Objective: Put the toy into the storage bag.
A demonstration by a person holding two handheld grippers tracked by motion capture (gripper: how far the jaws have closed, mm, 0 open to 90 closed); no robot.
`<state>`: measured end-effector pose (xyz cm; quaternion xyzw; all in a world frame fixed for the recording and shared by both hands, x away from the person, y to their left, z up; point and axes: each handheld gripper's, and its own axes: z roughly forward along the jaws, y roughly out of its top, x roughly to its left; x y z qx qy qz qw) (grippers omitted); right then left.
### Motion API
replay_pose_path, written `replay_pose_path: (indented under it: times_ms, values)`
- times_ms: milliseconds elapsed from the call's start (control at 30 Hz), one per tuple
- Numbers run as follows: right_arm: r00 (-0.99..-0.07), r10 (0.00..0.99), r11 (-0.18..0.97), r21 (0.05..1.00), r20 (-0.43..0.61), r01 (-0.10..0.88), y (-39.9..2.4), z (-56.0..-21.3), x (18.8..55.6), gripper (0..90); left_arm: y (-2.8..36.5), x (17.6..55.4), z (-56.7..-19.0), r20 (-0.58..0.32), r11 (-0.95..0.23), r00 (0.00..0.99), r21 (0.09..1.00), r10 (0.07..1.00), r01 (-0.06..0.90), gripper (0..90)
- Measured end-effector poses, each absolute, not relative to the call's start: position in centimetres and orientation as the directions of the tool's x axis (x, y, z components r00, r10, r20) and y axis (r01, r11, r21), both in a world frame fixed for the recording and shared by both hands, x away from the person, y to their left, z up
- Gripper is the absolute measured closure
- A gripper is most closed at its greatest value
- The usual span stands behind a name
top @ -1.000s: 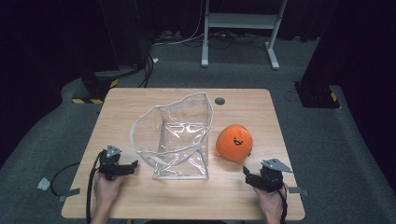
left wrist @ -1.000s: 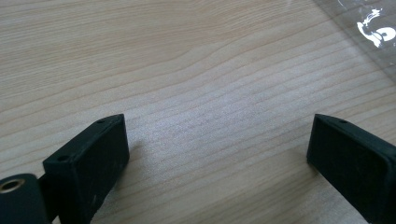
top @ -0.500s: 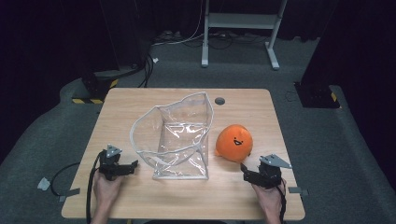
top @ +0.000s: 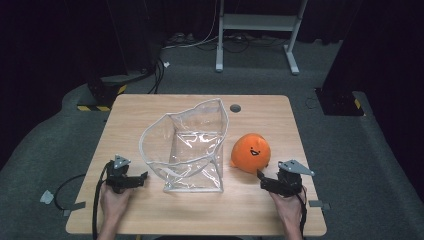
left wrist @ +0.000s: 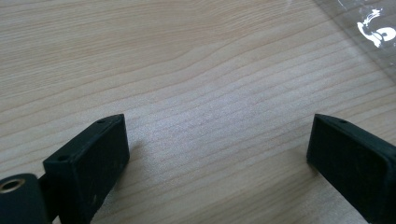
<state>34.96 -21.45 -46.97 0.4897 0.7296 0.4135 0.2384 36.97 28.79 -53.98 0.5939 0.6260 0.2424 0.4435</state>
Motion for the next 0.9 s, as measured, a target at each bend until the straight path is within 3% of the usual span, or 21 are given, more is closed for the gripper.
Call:
replay_pose_path:
  times_ms: [900]
  values:
    - [-0.448, 0.891, 0.187, 0.835, 0.078, 0.517, -20.2, -44.4, 38.4, 6.9, 28.8, 37.0, -54.0, -0.267, 0.178, 0.097, 0.830, 0.959, 0.529, 6.0]
